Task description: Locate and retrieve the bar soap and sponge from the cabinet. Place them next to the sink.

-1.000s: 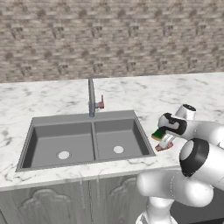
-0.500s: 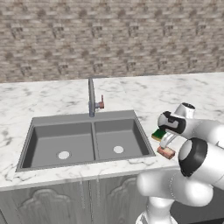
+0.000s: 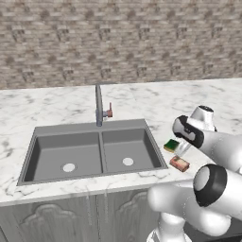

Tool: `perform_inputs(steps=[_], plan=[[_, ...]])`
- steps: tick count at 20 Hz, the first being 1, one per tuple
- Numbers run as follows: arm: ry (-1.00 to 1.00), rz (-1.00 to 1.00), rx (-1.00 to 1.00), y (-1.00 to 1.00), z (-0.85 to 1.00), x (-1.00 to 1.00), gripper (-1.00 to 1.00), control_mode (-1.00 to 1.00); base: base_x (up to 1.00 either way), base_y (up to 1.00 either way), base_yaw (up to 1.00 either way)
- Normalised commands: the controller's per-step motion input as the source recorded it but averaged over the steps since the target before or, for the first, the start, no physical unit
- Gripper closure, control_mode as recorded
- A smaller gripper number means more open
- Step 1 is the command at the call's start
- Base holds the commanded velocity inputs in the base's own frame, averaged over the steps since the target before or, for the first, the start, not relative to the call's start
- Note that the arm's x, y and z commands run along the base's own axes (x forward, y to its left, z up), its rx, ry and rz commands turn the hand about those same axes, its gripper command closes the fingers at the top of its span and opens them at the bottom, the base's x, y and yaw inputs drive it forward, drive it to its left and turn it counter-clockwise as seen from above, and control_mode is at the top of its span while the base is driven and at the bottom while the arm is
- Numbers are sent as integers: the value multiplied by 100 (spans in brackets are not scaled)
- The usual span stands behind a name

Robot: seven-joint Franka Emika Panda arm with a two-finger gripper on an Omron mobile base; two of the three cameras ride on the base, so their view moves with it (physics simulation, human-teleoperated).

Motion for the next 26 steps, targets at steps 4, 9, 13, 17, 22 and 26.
perform_inputs(steps=[4,9,13,17,22,26], plan=[[4,-9,-4,25,56,-12,-100,-100,0,0,0],[1,-24,-6,28,12,-27,-100,-100,0,0,0],[4,-37,1,1,21,-10,-100,-100,0,0,0],[2,-44,1,0,17,0,-100,-100,0,0,0],[-2,-42,1,2,21,0,-100,-100,0,0,0],[-1,-25,-10,25,4,-12,-100,-100,0,0,0]])
